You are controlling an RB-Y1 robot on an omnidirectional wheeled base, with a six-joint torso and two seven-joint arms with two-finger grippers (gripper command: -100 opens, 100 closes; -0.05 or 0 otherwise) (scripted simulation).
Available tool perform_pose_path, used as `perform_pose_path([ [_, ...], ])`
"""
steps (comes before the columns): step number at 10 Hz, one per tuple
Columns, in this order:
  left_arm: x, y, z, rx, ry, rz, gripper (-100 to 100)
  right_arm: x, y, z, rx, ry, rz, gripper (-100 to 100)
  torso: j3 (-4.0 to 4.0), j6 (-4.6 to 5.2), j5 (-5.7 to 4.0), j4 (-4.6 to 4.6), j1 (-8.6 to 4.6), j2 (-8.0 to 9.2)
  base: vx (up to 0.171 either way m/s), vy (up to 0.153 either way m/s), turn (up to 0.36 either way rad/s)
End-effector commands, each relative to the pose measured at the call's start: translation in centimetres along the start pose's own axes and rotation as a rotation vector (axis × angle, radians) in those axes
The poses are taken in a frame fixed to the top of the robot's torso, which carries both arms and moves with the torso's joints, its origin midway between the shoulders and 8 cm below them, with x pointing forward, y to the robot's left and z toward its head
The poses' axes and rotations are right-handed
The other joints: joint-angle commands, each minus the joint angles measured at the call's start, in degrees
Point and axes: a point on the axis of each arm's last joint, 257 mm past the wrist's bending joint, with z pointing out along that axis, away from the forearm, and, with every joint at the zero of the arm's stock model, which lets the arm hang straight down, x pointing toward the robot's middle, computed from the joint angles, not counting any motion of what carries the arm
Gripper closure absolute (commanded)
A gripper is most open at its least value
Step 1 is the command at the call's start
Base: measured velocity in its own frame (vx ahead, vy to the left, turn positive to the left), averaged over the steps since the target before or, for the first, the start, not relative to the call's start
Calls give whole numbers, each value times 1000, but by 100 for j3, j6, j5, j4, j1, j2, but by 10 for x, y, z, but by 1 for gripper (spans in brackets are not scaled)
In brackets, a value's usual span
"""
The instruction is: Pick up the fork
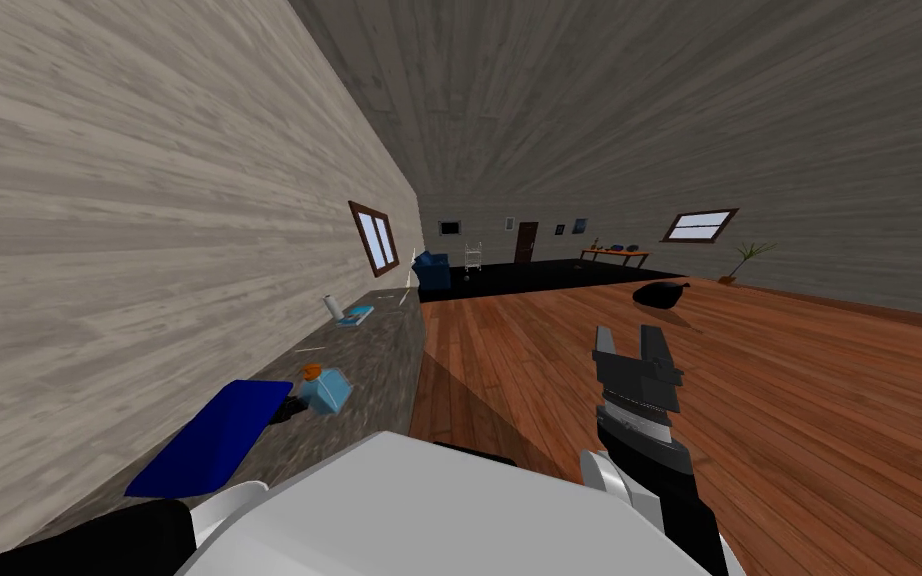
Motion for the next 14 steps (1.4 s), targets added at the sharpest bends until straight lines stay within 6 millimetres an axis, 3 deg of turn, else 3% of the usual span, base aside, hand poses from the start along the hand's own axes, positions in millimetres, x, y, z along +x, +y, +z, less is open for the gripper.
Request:
perform_pose_path([
  [1, 1, 3, -1, -15, 18, -7, -100, 0, 0, 0, 0, 0, 0, 0, 0, 0, 0, 0, 0, 0, -16, -8, -59],
  [5, 2, 8, -3, -42, 49, -16, -100, 0, 0, 0, 0, 0, 0, 0, 0, -1, 0, 0, -1, 0, -16, -10, -48],
  [6, 2, 8, -3, -43, 50, -18, 0, 0, 0, 0, 0, 0, 0, 0, -1, -2, 0, 0, 0, -2, 0, 0, 0],
  [7, -2, 6, 5, -46, 38, -51, -100, 0, 0, 0, 0, 0, 0, 0, -2, -2, 0, -1, 1, -4, -93, -70, -269],
  [11, -10, 1, 23, -52, 10, -130, -100, 0, 0, 0, 0, 0, 0, 0, 32, -1, -9, 13, -44, 54, -145, -130, -238],
  [12, -8, 1, 19, -50, 16, -113, -100, 0, 0, 0, 0, 0, 0, 0, 29, -1, -11, 12, -48, 49, -51, -64, -43],
  [13, -9, 1, 20, -51, 14, -117, 100, 0, 0, 0, 0, 0, 0, 0, 18, -7, -7, 8, -23, 28, -10, -12, 14],
  [14, -9, 1, 20, -51, 14, -117, 100, 0, 0, 0, 0, 0, 0, 0, 8, -5, -2, 4, -4, 12, 0, 0, 0],
])
